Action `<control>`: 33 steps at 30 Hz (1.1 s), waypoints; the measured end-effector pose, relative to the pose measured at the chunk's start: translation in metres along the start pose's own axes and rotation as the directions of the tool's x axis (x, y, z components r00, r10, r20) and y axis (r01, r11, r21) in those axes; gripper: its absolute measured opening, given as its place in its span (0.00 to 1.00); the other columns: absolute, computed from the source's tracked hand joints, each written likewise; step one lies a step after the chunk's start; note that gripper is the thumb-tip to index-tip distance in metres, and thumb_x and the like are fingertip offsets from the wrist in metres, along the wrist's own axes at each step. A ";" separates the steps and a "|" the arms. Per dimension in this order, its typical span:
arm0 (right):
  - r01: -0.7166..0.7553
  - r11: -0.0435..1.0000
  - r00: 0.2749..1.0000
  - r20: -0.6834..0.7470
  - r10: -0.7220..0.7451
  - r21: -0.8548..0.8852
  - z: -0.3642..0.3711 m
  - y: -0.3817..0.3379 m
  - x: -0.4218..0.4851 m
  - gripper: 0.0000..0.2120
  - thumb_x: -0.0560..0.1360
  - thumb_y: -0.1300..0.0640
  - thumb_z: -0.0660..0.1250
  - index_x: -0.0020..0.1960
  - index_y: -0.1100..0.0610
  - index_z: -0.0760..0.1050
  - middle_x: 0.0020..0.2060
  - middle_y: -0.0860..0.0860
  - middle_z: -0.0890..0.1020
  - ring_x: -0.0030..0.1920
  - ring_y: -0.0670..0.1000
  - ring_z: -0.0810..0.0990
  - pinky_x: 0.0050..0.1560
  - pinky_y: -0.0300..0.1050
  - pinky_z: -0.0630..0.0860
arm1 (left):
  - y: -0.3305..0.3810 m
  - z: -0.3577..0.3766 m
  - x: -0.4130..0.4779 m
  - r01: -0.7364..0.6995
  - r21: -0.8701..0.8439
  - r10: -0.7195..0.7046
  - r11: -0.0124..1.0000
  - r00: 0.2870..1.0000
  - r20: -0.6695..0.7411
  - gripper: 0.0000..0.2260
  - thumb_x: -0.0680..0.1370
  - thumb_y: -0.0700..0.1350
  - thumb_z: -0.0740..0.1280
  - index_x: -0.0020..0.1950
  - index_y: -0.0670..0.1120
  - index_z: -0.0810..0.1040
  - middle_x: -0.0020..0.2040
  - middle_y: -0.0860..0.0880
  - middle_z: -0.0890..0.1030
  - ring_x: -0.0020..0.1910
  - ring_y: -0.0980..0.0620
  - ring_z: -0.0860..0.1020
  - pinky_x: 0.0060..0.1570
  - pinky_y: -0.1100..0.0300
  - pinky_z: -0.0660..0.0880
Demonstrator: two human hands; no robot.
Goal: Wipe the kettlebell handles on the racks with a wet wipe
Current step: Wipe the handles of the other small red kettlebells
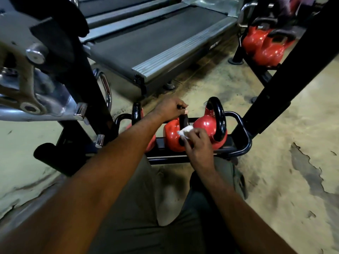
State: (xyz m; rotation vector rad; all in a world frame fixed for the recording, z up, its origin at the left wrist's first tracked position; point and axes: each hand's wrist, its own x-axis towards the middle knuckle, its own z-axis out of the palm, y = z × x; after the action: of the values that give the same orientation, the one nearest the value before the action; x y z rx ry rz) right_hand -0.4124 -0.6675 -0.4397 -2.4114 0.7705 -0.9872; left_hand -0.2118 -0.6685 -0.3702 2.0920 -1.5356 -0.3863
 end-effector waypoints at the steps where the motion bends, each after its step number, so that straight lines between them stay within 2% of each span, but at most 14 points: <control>1: 0.021 1.000 1.000 0.000 -0.021 -0.005 0.002 0.001 -0.002 0.09 0.75 0.58 0.72 0.55 0.57 0.81 0.49 0.54 0.75 0.50 0.53 0.75 0.50 0.48 0.75 | 0.000 -0.001 0.002 0.010 0.005 -0.010 1.000 1.000 0.008 0.15 0.75 0.49 0.73 0.59 0.44 0.83 0.60 0.47 0.83 0.60 0.52 0.79 0.59 0.62 0.72; 6: 0.104 0.983 0.995 0.021 -0.102 -0.151 0.012 -0.001 0.043 0.09 0.73 0.53 0.71 0.51 0.56 0.81 0.46 0.53 0.76 0.49 0.54 0.74 0.50 0.48 0.70 | 0.002 -0.009 0.016 0.063 0.043 -0.064 0.997 0.998 0.017 0.16 0.74 0.52 0.74 0.60 0.47 0.83 0.60 0.51 0.82 0.57 0.56 0.78 0.50 0.67 0.67; 10: 0.160 0.963 0.986 0.079 -0.146 -0.217 0.014 0.015 0.008 0.11 0.73 0.57 0.68 0.55 0.57 0.79 0.51 0.55 0.77 0.52 0.57 0.73 0.52 0.51 0.71 | 0.002 0.004 0.015 0.083 0.025 -0.084 0.996 0.996 0.021 0.16 0.74 0.50 0.74 0.60 0.46 0.83 0.60 0.50 0.82 0.56 0.57 0.78 0.53 0.66 0.69; 12: 0.143 0.971 0.988 0.089 -0.128 -0.191 0.012 0.022 -0.009 0.12 0.71 0.61 0.70 0.54 0.55 0.80 0.52 0.55 0.77 0.53 0.57 0.75 0.53 0.52 0.71 | 0.001 0.007 0.014 0.102 -0.004 -0.102 0.995 0.995 0.020 0.16 0.74 0.49 0.74 0.60 0.46 0.83 0.60 0.49 0.83 0.59 0.54 0.79 0.58 0.63 0.71; 18: 0.095 0.977 0.995 0.050 -0.087 -0.191 0.005 0.014 0.009 0.10 0.70 0.55 0.74 0.51 0.54 0.79 0.49 0.53 0.78 0.52 0.55 0.73 0.50 0.52 0.70 | 0.005 0.008 0.013 0.160 -0.008 -0.160 0.987 0.987 0.028 0.16 0.73 0.50 0.75 0.59 0.48 0.83 0.59 0.51 0.83 0.51 0.59 0.77 0.53 0.63 0.71; 22: -0.015 0.977 0.999 0.045 0.025 -0.211 0.003 0.010 -0.006 0.15 0.65 0.63 0.75 0.50 0.53 0.78 0.48 0.53 0.77 0.50 0.55 0.72 0.47 0.48 0.70 | 0.012 0.006 0.016 0.160 -0.013 -0.160 0.987 0.987 0.018 0.16 0.72 0.52 0.76 0.58 0.51 0.83 0.58 0.53 0.83 0.55 0.56 0.79 0.59 0.54 0.76; 25: -0.196 0.979 0.980 0.009 0.197 -0.056 0.000 0.017 -0.003 0.12 0.69 0.63 0.73 0.49 0.53 0.76 0.48 0.50 0.77 0.50 0.53 0.73 0.48 0.49 0.72 | 0.013 -0.001 0.020 0.165 -0.018 -0.165 0.986 0.986 0.002 0.16 0.72 0.51 0.76 0.58 0.50 0.83 0.59 0.53 0.83 0.56 0.56 0.79 0.60 0.54 0.75; 27: -0.253 0.954 0.967 0.035 0.251 0.159 0.001 0.017 0.002 0.10 0.72 0.62 0.72 0.50 0.53 0.75 0.48 0.47 0.77 0.50 0.50 0.74 0.50 0.47 0.74 | 0.009 -0.004 0.019 0.172 -0.019 -0.172 0.985 0.985 -0.008 0.16 0.72 0.51 0.76 0.58 0.50 0.83 0.59 0.53 0.83 0.56 0.56 0.79 0.59 0.56 0.75; 30: -0.403 0.798 0.911 0.110 0.398 0.449 0.003 0.012 0.008 0.10 0.74 0.60 0.74 0.51 0.53 0.76 0.46 0.45 0.81 0.48 0.43 0.79 0.49 0.35 0.75 | 0.003 -0.006 0.017 0.159 -0.017 -0.159 0.987 0.987 -0.023 0.16 0.73 0.51 0.76 0.59 0.49 0.83 0.59 0.53 0.83 0.58 0.57 0.79 0.58 0.60 0.73; 33: -0.510 0.633 0.833 0.152 0.532 0.582 0.002 0.018 0.006 0.07 0.75 0.61 0.73 0.51 0.57 0.79 0.46 0.47 0.83 0.45 0.34 0.79 0.50 0.32 0.73 | 0.004 -0.001 0.021 0.142 -0.034 -0.143 0.989 0.989 -0.031 0.15 0.73 0.51 0.75 0.59 0.50 0.83 0.60 0.52 0.83 0.59 0.56 0.79 0.58 0.62 0.72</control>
State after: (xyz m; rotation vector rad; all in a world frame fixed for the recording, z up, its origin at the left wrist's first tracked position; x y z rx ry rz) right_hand -0.4134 -0.6850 -0.4484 -1.4857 0.9221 -0.8544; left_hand -0.2074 -0.6885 -0.3657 2.1792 -1.3561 -0.4223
